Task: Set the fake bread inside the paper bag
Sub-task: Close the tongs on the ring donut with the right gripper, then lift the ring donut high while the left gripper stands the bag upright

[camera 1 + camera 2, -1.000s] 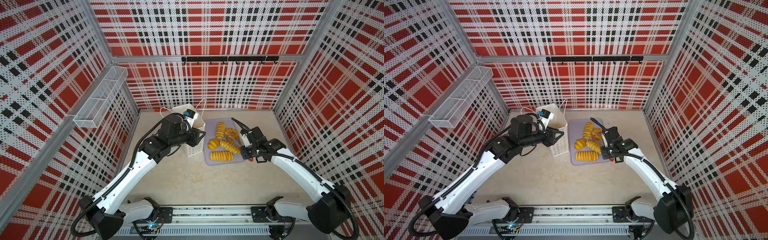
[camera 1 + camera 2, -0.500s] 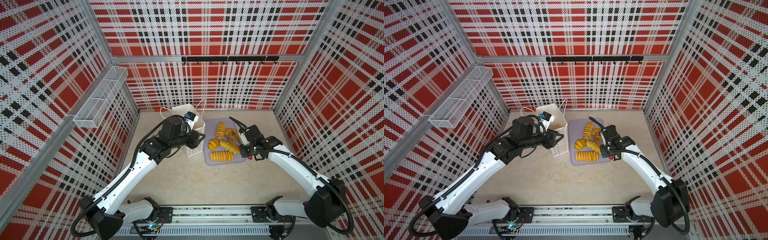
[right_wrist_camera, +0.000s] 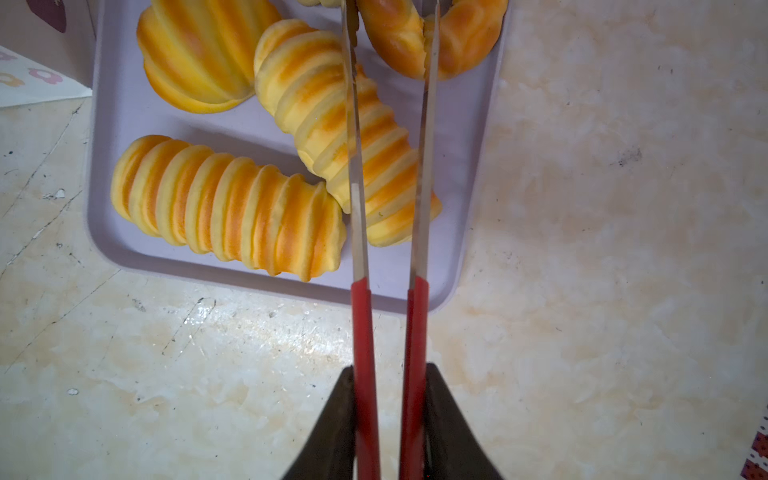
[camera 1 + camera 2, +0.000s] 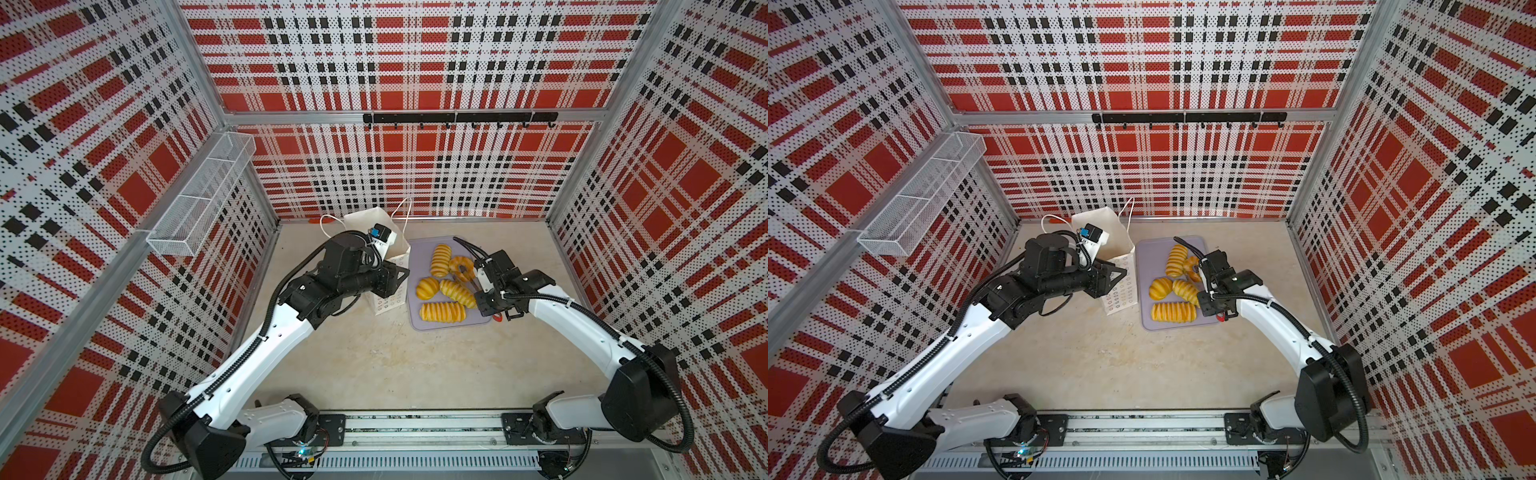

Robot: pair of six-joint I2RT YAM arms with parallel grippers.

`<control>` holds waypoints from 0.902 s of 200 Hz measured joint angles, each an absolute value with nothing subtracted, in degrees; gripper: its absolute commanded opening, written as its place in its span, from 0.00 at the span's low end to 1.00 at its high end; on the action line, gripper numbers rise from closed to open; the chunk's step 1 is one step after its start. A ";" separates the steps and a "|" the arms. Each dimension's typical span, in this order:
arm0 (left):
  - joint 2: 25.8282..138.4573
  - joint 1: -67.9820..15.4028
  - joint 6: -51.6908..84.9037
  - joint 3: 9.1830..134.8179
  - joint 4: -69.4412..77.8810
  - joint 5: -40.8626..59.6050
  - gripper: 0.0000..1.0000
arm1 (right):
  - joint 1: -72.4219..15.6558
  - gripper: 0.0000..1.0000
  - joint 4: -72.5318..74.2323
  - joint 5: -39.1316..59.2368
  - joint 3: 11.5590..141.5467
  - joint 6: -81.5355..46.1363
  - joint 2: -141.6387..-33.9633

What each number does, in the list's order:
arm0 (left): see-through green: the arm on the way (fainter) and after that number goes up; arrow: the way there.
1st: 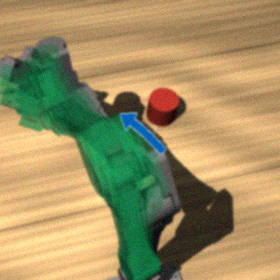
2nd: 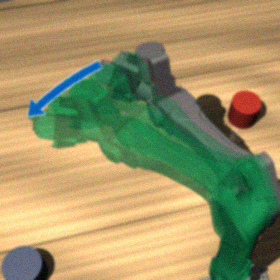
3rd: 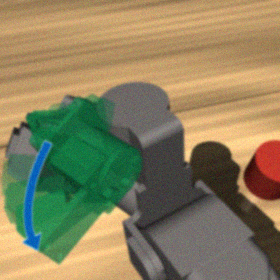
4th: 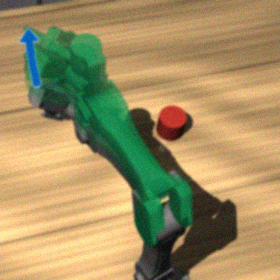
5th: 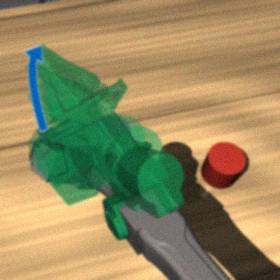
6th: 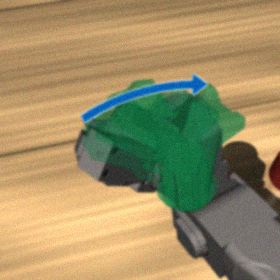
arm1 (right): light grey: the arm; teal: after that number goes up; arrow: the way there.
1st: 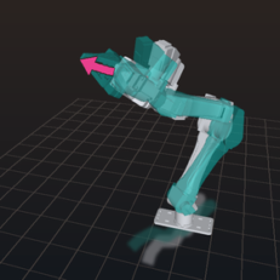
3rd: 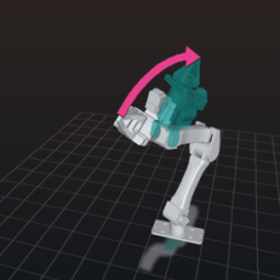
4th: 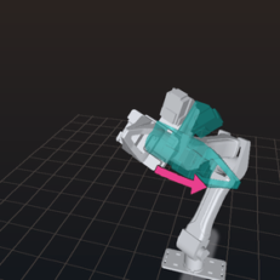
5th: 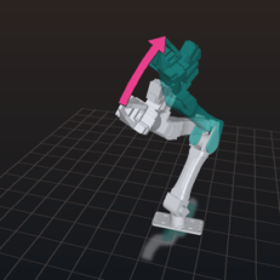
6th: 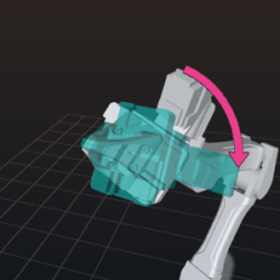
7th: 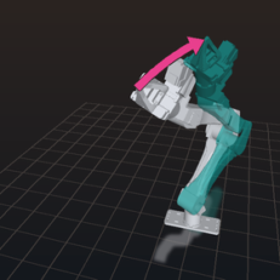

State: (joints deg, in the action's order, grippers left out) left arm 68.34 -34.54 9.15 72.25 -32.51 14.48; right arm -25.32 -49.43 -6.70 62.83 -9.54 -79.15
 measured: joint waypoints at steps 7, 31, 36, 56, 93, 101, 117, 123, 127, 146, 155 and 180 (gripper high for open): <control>68.27 -34.54 9.17 72.25 -32.51 14.46 0.50 | -25.32 0.25 -49.36 -6.76 62.85 -9.41 -79.15; 68.01 -34.54 9.72 72.27 -32.51 14.22 0.50 | -25.32 0.24 -49.45 -7.09 62.85 -9.26 -78.65; 67.96 -34.54 9.91 72.27 -32.51 14.09 0.50 | -25.32 0.24 -49.45 -7.16 62.85 -9.26 -78.35; 67.59 -34.54 10.61 72.27 -32.51 13.50 0.50 | -25.32 0.24 -49.56 -7.25 62.85 -9.26 -76.42; 66.04 -34.54 12.67 72.27 -32.18 12.16 0.51 | -25.12 0.24 -50.22 -7.31 62.87 -9.76 -71.07; 65.76 -34.52 13.19 72.27 -32.10 11.77 0.51 | -25.02 0.24 -50.37 -7.20 62.98 -10.02 -69.76; 65.14 -34.48 14.26 72.27 -31.90 11.20 0.51 | -24.95 0.24 -51.09 -6.96 63.88 -10.48 -67.55; 64.86 -34.46 14.81 72.27 -31.70 11.05 0.51 | -24.95 0.24 -51.22 -6.81 64.29 -10.68 -66.65; 64.64 -34.44 15.03 72.27 -31.55 11.00 0.51 | -24.95 0.24 -51.24 -6.66 64.60 -10.85 -66.02; 63.51 -34.13 16.29 72.25 -30.96 10.57 0.51 | -24.93 0.24 -51.27 -5.96 65.87 -11.62 -62.72; 62.85 -33.95 16.84 72.18 -30.41 10.44 0.51 | -24.93 0.24 -51.24 -5.52 66.57 -11.77 -61.06; 60.53 -33.28 18.90 70.89 -28.12 10.22 0.51 | -24.93 0.24 -51.20 -3.66 69.43 -11.99 -57.14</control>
